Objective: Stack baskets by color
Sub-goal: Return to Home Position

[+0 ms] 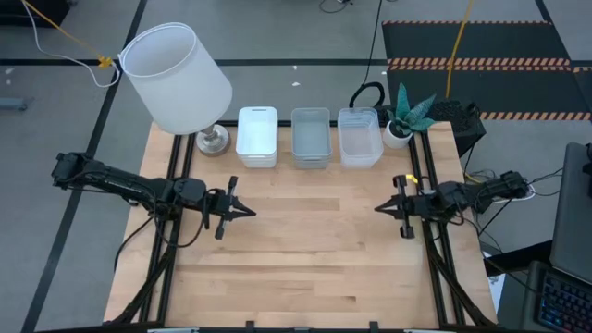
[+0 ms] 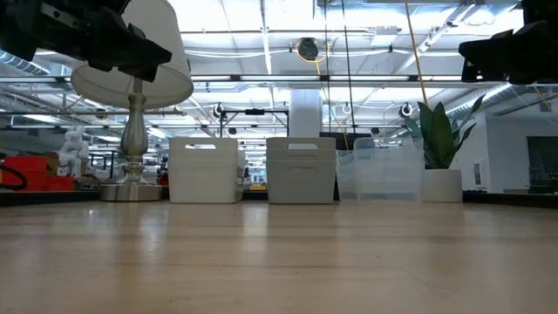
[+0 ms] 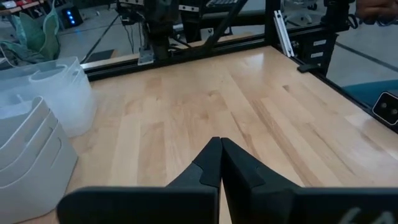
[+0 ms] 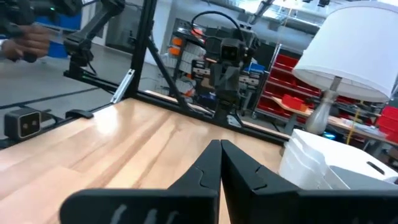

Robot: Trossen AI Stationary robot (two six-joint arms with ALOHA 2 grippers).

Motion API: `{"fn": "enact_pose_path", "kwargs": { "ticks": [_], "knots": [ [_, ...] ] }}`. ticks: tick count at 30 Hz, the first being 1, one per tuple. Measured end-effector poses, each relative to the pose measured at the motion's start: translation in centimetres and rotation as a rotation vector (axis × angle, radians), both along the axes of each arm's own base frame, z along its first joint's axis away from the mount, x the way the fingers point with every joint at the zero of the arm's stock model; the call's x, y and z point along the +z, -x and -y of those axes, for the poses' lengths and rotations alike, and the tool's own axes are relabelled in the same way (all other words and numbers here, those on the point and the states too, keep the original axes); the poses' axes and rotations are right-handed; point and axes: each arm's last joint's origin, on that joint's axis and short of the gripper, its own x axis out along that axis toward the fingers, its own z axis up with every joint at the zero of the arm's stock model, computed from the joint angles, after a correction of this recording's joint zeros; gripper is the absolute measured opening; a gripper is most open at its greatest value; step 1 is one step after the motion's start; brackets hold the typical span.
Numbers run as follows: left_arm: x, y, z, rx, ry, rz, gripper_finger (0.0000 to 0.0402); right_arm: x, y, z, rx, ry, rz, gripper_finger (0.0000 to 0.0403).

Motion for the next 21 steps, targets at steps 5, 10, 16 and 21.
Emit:
{"fn": "enact_pose_path", "kwargs": {
  "ticks": [5,10,16,21],
  "knots": [
    [-0.03,0.01,0.00,0.000,0.000,-0.004,0.0008,0.00,-0.09,0.35,-0.024,0.010,0.001,0.0000],
    [-0.06,0.35,-0.11,0.019,-0.007,-0.022,0.0008,-0.24,-0.16,0.73,-0.091,0.020,-0.023,0.0000],
    [0.41,0.82,-0.21,0.032,0.003,0.000,0.0008,-0.34,-0.20,0.88,-0.078,0.031,-0.031,0.0000],
    [0.52,0.92,-0.23,0.031,-0.001,0.006,0.0008,-0.52,-0.22,0.87,-0.025,0.038,-0.049,0.0000]
  ]
}}
